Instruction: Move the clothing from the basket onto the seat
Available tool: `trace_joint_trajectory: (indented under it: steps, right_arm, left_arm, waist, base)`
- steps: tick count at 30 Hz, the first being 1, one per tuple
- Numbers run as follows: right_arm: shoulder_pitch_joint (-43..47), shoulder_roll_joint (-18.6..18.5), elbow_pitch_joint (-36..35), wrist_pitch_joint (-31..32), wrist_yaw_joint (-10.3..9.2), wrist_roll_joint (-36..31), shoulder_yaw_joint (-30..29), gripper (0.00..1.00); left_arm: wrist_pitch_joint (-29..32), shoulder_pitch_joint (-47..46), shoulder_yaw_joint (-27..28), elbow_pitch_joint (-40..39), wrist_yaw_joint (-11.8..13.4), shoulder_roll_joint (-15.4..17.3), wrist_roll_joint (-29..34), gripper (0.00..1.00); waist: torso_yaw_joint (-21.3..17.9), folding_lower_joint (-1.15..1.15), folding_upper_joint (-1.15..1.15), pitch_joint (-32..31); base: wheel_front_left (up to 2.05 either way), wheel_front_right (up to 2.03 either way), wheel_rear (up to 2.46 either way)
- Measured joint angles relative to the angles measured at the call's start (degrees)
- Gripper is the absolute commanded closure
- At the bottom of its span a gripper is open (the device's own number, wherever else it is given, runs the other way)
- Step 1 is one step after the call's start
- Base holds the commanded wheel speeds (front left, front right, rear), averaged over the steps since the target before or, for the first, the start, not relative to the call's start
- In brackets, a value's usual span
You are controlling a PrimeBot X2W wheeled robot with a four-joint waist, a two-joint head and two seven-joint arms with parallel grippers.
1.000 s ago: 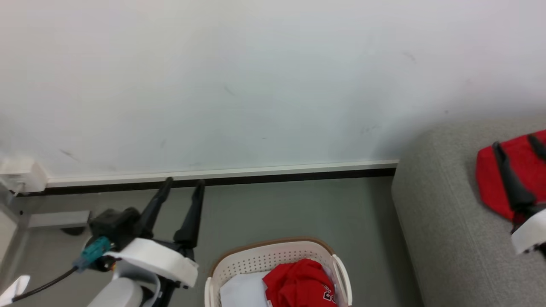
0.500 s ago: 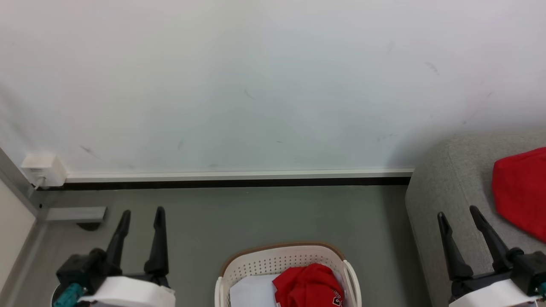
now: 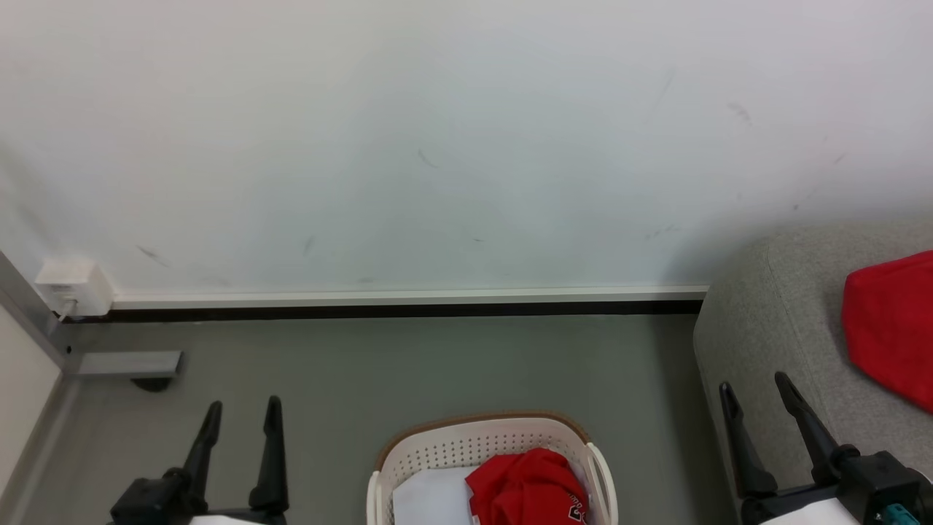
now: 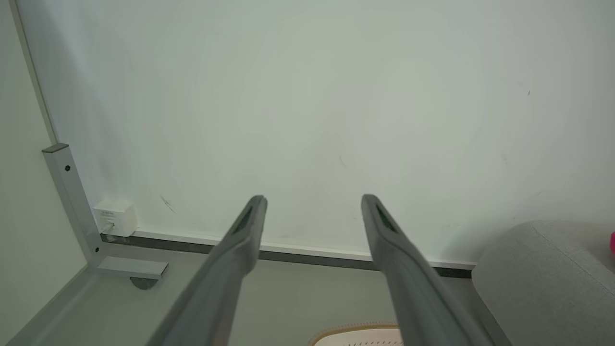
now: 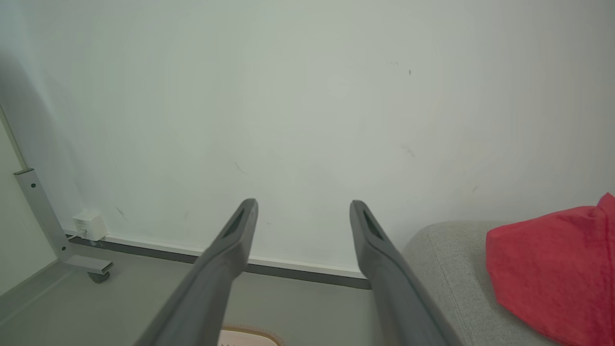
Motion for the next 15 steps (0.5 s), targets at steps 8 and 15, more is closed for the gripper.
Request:
trace_joint_trajectory:
  steps: [8,15]
  right_arm:
    - [-1.2,0.0,0.5,0.0,0.0,0.3,0.7,0.0]
    - [-1.4,-0.5,0.7,0.0,0.0,0.5,0.9,0.0]
  left_arm:
    - [0.0,-0.2,2.8,1.1,-2.9,-2.3,2.6,0.0]
    - [0.0,-0.3,4.4,1.7,-4.5,-3.3,3.6,0.0]
  waist:
    - [-0.1,0.0,0.0,0.1]
    - [-0.3,0.0,0.0,0.2]
  base:
    - [0.0,0.0,0.0]
    - [0.0,0.0,0.0]
